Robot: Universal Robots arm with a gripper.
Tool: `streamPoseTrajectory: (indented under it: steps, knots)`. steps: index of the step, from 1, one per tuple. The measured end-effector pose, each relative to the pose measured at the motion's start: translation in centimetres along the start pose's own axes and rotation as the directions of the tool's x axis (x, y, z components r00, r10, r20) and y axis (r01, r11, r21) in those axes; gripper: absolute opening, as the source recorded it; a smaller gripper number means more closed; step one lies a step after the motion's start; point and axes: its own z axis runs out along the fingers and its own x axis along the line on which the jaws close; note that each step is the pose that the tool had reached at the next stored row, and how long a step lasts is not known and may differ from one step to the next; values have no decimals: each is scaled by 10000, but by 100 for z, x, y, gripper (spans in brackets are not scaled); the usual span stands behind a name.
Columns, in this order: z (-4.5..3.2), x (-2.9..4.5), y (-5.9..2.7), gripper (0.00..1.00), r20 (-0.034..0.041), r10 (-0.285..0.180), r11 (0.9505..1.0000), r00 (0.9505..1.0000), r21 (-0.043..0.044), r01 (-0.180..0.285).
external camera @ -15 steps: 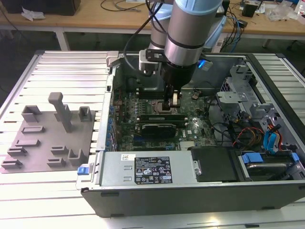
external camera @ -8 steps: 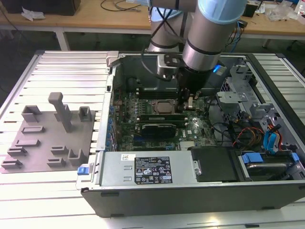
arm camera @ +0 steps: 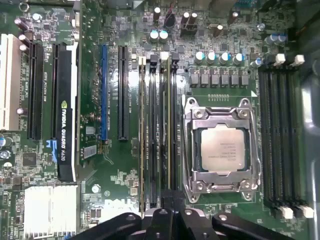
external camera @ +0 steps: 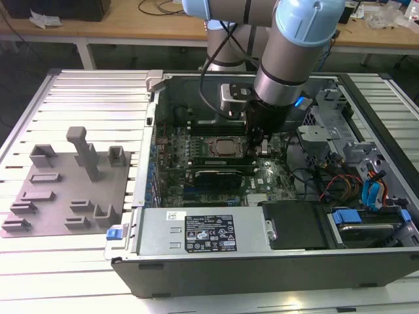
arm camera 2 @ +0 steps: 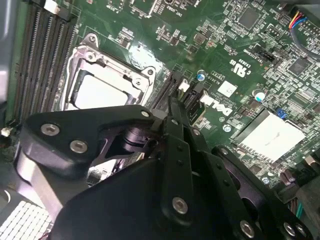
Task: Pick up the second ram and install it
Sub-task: 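Press down the second ram until it locks into place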
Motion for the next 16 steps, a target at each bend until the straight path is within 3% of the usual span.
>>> streamPoseTrajectory:
  steps: [1, 3, 7, 12, 16]
  knots:
    - [-37, 0, 12, 8, -18, -1, 10000, 10000, 23, 1]
    - [-32, 2, 155, 8, -14, -8, 9999, 10000, 104, 8]
    - [-13, 6, 374, 8, -8, -14, 9998, 10000, 180, 14]
    - [54, 16, 864, 8, -1, -27, 9994, 10000, 352, 27]
    - [110, 22, 939, 8, 1, -33, 9993, 10000, 385, 33]
